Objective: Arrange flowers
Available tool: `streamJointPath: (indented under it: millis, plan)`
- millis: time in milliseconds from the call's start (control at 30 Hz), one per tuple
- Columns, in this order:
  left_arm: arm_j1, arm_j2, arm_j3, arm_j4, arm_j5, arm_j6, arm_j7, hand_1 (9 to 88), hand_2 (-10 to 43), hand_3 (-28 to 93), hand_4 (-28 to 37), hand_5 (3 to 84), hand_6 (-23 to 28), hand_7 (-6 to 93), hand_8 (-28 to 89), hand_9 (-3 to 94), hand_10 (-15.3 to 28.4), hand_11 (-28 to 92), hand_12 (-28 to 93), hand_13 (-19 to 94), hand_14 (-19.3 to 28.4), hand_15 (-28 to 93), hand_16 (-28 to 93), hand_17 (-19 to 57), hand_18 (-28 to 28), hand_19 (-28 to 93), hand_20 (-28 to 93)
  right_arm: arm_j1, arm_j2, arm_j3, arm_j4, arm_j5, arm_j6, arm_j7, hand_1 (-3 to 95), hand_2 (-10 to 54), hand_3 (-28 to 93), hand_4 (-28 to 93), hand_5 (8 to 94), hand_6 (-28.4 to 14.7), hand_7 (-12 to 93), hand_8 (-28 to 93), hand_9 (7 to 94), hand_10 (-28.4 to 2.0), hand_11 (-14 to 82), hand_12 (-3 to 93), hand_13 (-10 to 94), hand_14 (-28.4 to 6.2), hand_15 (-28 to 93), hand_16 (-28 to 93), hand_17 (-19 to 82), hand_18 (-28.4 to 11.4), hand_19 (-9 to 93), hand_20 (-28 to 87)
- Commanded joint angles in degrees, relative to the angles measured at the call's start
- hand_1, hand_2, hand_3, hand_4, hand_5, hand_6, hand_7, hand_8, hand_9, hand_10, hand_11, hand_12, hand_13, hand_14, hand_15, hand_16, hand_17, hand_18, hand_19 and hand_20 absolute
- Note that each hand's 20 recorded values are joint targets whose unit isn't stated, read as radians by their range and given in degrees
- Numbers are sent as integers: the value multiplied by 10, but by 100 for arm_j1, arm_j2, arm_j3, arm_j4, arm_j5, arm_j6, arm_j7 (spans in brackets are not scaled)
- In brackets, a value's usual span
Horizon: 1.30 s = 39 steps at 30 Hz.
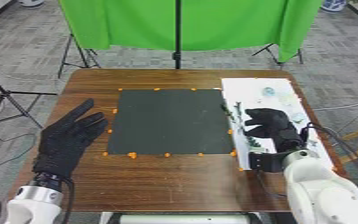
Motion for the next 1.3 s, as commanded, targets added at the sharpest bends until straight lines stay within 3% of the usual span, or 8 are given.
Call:
streamJointPath:
  millis: [33, 200, 433, 567, 667, 867, 1200, 1300]
  plan:
    - [24, -54, 11, 8, 34, 17, -98, 237, 66, 786, -207, 358, 89, 160, -105, 333, 215, 281, 117, 217, 279, 487, -77, -122, 224, 493, 135, 181, -42, -75, -167, -1008, -60, 1255, 235, 24, 824, -223, 487, -62, 237, -159, 524, -184, 246, 128, 519, -159, 550, 77, 175, -201, 733, 113]
    - [45, -42, 13, 0, 27, 31, -56, 238, 66, 786, -207, 360, 89, 159, -105, 332, 215, 282, 118, 218, 279, 488, -78, -122, 224, 493, 135, 256, 27, -290, -212, -1853, 67, 1939, 259, -3, 817, -224, 500, -74, 233, -157, 530, -190, 275, 134, 550, -148, 627, 74, 206, -208, 797, 81]
    - [67, -48, -2, -1, 23, 28, -53, 238, 66, 786, -207, 362, 90, 160, -105, 333, 216, 283, 117, 218, 279, 489, -78, -123, 224, 494, 134, 416, 111, -613, -229, -3202, -453, 3039, 294, -39, 796, -221, 536, -87, 241, -152, 567, -199, 367, 147, 609, -129, 720, 83, 261, -231, 903, 11]
    - [68, -46, 0, -1, 21, 24, -24, 238, 66, 785, -207, 362, 91, 160, -105, 332, 215, 284, 118, 218, 278, 489, -78, -123, 224, 494, 134, 452, 116, -720, -200, -3616, -886, 3332, 324, -71, 785, -219, 552, -91, 243, -148, 591, -200, 409, 155, 637, -124, 749, 96, 286, -240, 928, 1]
    - [37, -67, 4, 5, 27, 8, -92, 238, 65, 786, -207, 362, 91, 160, -105, 333, 216, 283, 117, 218, 279, 488, -79, -123, 224, 494, 134, 416, 118, -729, -207, -3777, -1229, 3493, 340, -90, 780, -220, 563, -95, 245, -145, 600, -201, 429, 160, 646, -124, 757, 103, 296, -245, 932, 12]
    - [33, -62, 9, 8, 26, 11, -73, 239, 65, 785, -207, 363, 92, 160, -105, 332, 216, 282, 117, 218, 278, 490, -79, -123, 224, 494, 133, 469, 86, -816, -174, -3948, -2083, 3734, 346, -95, 762, -223, 578, -102, 246, -138, 603, -207, 446, 165, 654, -126, 762, 110, 304, -252, 932, 29]
    - [-11, -59, 23, 28, 25, -14, -86, 237, 65, 786, -206, 363, 92, 161, -105, 333, 216, 282, 117, 218, 278, 489, -79, -123, 224, 494, 133, 807, 23, -1337, 44, -4434, -2906, 4118, 351, -95, 746, -219, 589, -108, 240, -130, 609, -212, 453, 169, 658, -129, 761, 113, 309, -259, 932, 42]
    - [-16, -75, 3, 23, 32, -34, -146, 238, 65, 786, -207, 363, 92, 161, -105, 332, 216, 282, 117, 218, 278, 489, -79, -123, 224, 494, 133, 846, 21, -1450, 45, -4598, -3095, 4250, 350, -95, 742, -218, 591, -110, 238, -126, 610, -214, 454, 170, 660, -131, 761, 115, 311, -262, 932, 46]
